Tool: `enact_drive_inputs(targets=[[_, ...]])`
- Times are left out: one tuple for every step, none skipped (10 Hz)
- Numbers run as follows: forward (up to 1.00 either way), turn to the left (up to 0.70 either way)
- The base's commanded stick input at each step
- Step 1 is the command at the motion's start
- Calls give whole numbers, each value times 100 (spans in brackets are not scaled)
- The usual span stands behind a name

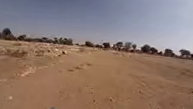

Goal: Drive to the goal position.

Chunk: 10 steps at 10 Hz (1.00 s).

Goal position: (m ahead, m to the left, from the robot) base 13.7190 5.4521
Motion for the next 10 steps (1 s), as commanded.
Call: enact_drive_inputs(targets=[[50, -50], [50, -50], [50, -50], [50, -23], [50, 0], [50, 0], [50, 0], [50, 0], [50, 0], [50, 0]])
